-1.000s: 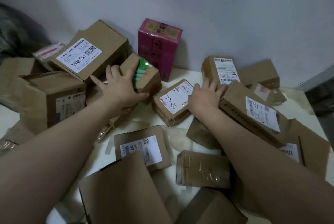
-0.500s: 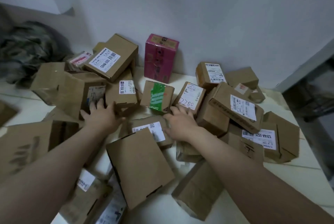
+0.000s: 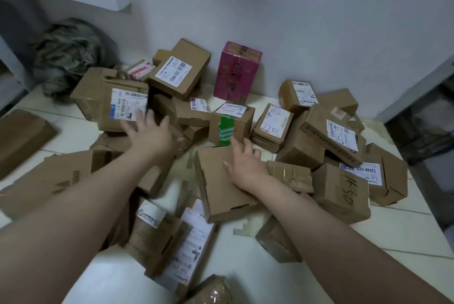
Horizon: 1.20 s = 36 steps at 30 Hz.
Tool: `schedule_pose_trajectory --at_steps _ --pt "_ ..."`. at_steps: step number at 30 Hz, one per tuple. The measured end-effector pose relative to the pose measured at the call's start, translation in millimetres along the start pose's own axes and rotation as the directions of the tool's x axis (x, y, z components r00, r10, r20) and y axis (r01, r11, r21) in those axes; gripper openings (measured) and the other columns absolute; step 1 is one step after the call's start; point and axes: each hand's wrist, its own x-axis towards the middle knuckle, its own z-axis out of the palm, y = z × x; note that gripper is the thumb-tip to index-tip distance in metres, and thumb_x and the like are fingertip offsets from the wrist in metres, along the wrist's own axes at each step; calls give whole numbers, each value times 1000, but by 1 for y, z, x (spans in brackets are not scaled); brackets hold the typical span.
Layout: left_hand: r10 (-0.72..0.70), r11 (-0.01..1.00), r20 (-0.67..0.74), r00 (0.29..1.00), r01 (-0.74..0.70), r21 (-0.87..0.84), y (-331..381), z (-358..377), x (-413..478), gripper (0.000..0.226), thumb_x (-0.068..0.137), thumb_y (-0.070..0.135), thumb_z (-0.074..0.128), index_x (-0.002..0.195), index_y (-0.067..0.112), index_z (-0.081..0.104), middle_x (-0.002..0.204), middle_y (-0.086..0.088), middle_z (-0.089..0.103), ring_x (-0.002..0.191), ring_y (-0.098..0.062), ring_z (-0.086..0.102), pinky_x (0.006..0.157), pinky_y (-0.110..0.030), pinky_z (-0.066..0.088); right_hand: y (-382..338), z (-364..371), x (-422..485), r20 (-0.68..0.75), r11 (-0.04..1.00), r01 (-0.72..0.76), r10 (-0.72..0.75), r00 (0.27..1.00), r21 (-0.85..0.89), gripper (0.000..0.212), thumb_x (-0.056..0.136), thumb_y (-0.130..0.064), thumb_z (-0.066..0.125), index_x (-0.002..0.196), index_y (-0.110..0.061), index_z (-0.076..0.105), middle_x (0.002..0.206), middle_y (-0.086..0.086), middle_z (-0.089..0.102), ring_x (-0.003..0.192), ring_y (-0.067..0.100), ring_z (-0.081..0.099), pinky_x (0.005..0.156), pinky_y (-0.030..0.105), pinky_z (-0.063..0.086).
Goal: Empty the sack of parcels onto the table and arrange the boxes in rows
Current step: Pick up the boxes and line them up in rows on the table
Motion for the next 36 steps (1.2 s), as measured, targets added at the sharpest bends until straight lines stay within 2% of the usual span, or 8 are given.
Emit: schedule_pose_trajectory --at_steps 7,13,17,24,27,30,33,36 --pt "306 946 51 951 -298 -131 60 35 -53 63 97 59 32 154 38 15 165 -2 4 151 -29 -8 115 -66 -5 -4 14 -31 209 991 126 -112 972 -56 97 82 -65 57 155 -37 -1 163 -2 -21 149 35 -19 120 59 4" --pt "380 923 142 914 -363 -131 79 55 -89 70 94 64 37 155 33 18 164 -3 -2 150 -31 -11 115 -66 1 35 24 -69 -47 971 -39 29 998 -236 67 98 -56 31 156 -33 6 165 -1 -3 152 27 -8 109 73 -10" --pt "366 928 119 923 -352 -124 106 66 -117 80 90 65 47 155 28 18 164 -6 -7 149 -35 -12 117 -63 6 94 31 -105 91 963 -221 236 967 -152 64 96 -64 25 153 -35 21 165 -2 -9 150 28 -20 105 79 -6" --pt "457 889 211 864 -435 -143 170 108 -191 75 93 56 51 154 22 23 164 -8 -10 145 -43 -21 121 -51 5 191 41 -181 47 979 -201 203 978 -37 65 97 -55 40 154 -31 22 164 -2 -18 149 20 -22 120 55 1" --pt "523 852 236 819 -490 -185 199 118 -219 75 96 51 49 155 18 18 164 -7 8 150 -37 3 121 -41 12 219 33 -204 -34 983 -183 183 982 3 67 97 -51 47 155 -29 21 164 -1 -19 150 23 -19 122 51 6" --pt "529 834 99 843 -493 -249 224 111 -229 71 96 50 48 155 20 23 161 -3 23 143 -27 31 112 -37 31 235 15 -210 -117 989 -141 134 984 -54 65 96 -47 51 153 -29 26 164 0 -15 150 27 -18 122 53 5" --pt "472 863 -113 874 -484 -142 234 93 -219 67 95 53 47 153 28 25 162 -1 21 149 -25 16 116 -45 21 233 -7 -191 -169 994 -48 31 985 -95 58 97 -44 51 150 -33 32 165 -2 -12 150 27 -17 121 56 -1" --pt "343 923 -80 936 -351 -155 235 84 -186 73 92 56 51 153 35 19 164 -5 8 151 -29 1 120 -55 12 222 -18 -158 -154 987 68 -91 984 -145 57 98 -46 48 151 -39 29 165 -6 -12 150 25 -20 119 59 -6"
